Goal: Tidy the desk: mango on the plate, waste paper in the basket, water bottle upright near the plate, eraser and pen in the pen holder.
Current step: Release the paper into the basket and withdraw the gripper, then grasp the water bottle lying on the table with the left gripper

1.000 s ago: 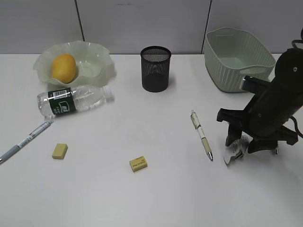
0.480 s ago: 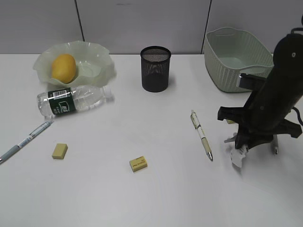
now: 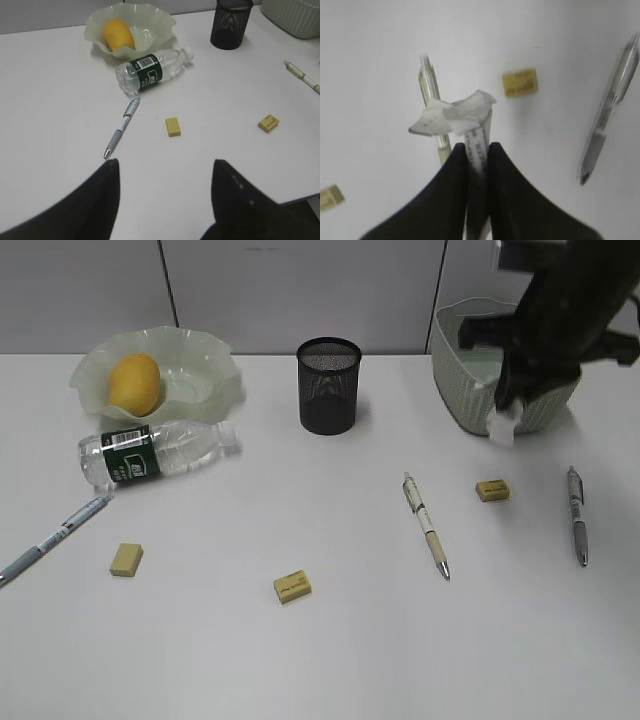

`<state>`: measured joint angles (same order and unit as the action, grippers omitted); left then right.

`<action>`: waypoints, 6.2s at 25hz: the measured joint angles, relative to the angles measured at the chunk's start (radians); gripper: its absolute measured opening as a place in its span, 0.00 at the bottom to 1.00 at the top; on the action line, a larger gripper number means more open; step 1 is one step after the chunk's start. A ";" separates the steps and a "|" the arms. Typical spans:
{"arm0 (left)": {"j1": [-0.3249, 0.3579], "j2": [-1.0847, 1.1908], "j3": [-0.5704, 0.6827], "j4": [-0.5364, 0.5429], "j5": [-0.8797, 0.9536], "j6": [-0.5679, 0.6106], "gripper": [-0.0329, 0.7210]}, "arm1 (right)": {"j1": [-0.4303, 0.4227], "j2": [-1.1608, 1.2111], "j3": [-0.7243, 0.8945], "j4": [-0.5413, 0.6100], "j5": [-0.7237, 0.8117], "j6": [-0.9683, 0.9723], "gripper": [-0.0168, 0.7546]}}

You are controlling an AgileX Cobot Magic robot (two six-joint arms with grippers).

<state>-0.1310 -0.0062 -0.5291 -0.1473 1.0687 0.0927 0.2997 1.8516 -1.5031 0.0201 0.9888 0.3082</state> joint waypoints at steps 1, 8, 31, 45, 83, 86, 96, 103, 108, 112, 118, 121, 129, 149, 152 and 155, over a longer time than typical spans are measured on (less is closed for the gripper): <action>0.000 0.000 0.000 0.000 0.000 0.000 0.63 | 0.000 0.000 -0.053 -0.029 0.000 0.000 0.16; 0.000 0.000 0.000 0.000 0.000 0.000 0.63 | 0.000 0.000 -0.262 -0.321 -0.136 0.063 0.16; 0.000 0.000 0.000 0.000 0.000 0.000 0.62 | -0.091 0.361 -0.269 -0.437 -0.451 0.192 0.74; 0.000 0.000 0.000 0.000 0.000 0.000 0.62 | -0.091 0.183 -0.420 -0.234 -0.202 0.018 0.76; 0.000 0.000 0.000 0.000 0.000 0.000 0.62 | 0.014 -0.737 0.422 -0.030 0.205 -0.203 0.75; 0.000 0.000 0.000 0.000 0.000 0.000 0.62 | 0.015 -0.855 0.515 -0.030 0.183 -0.229 0.75; 0.000 0.000 0.000 0.000 0.000 0.000 0.62 | 0.015 -1.275 0.785 -0.042 0.136 -0.256 0.75; 0.000 0.000 0.000 0.000 0.000 0.000 0.62 | 0.015 -1.549 0.940 -0.046 0.134 -0.256 0.75; 0.000 0.000 0.000 0.000 0.000 0.000 0.62 | 0.015 -1.637 0.963 -0.050 0.134 -0.256 0.75; 0.000 0.000 -0.002 0.000 -0.006 0.000 0.62 | 0.015 -1.641 0.963 -0.052 0.134 -0.256 0.75; 0.000 0.115 -0.042 0.000 -0.207 0.000 0.62 | 0.015 -1.641 0.966 -0.053 0.132 -0.256 0.72; 0.000 0.263 -0.047 -0.004 -0.285 0.000 0.62 | 0.015 -1.641 0.967 -0.053 0.132 -0.257 0.71; 0.000 0.734 -0.117 -0.092 -0.309 0.000 0.62 | 0.015 -1.641 0.967 -0.060 0.131 -0.257 0.71; -0.058 1.526 -0.805 -0.097 -0.049 0.254 0.62 | 0.015 -1.641 0.967 -0.062 0.129 -0.257 0.71; -0.109 1.609 -0.880 -0.097 -0.024 0.305 0.64 | 0.015 -1.641 0.967 -0.062 0.129 -0.257 0.71; -0.141 1.711 -0.959 -0.098 0.019 0.325 0.68 | 0.015 -1.641 0.967 -0.062 0.129 -0.257 0.71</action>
<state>-0.2721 1.7047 -1.4886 -0.2449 1.0881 0.4179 0.3143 0.2104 -0.5359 -0.0421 1.1178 0.0511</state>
